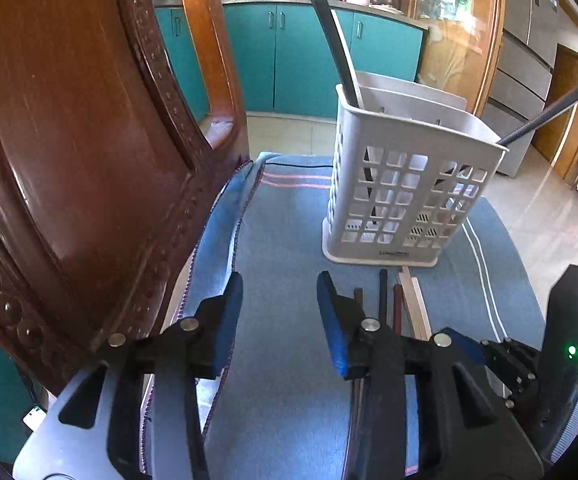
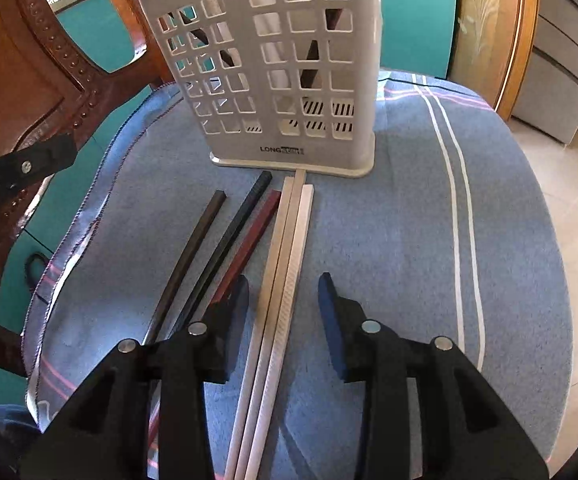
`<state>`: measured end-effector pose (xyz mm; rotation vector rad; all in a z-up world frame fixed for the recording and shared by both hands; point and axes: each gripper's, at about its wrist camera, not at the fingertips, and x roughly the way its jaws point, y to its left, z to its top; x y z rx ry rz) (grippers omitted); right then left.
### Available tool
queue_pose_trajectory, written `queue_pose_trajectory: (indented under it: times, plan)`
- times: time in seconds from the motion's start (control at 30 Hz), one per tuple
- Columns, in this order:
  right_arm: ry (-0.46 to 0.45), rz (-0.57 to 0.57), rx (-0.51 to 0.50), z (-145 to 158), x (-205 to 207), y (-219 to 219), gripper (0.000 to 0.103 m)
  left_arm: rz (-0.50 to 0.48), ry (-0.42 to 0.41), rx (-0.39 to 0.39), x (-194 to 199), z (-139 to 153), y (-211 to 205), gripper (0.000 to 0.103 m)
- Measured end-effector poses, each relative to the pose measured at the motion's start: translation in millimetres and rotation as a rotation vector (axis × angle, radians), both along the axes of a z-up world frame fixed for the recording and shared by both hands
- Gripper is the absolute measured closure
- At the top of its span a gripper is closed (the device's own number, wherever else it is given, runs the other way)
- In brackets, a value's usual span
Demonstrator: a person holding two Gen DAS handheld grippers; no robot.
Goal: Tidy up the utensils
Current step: 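Move the left tool to the dark brown stick while the right tool approaches a beige strip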
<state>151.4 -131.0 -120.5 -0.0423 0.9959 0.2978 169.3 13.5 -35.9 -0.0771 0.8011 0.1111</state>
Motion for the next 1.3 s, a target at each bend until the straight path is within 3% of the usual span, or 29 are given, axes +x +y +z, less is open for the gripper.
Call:
queue_pose_trajectory:
  times: [0.43, 0.47, 0.53, 0.97, 1.3]
  plan:
    - [-0.02, -0.039, -0.052, -6.4, 9.8, 23.8, 0.066, -0.024, 0.011, -0.023, -11.4, -6.0, -0.1, 0.057]
    - [-0.017, -0.049, -0.046, -6.6, 10.1, 23.3, 0.067, -0.024, 0.012, -0.023, -12.8, -5.5, 0.3, 0.057]
    - [-0.016, -0.066, -0.061, -7.2, 13.4, 24.6, 0.082, -0.022, 0.016, -0.022, -14.2, -5.5, 1.0, 0.056]
    - [0.026, -0.12, 0.026, -1.5, 4.3, 0.0, 0.085, -0.034, 0.048, -0.026, -14.9, -13.1, 3.2, 0.052]
    - [-0.009, -0.152, 0.134, 14.0, -11.3, -22.6, 0.085, -0.058, 0.076, -0.017, -12.1, -21.8, -3.4, 0.049]
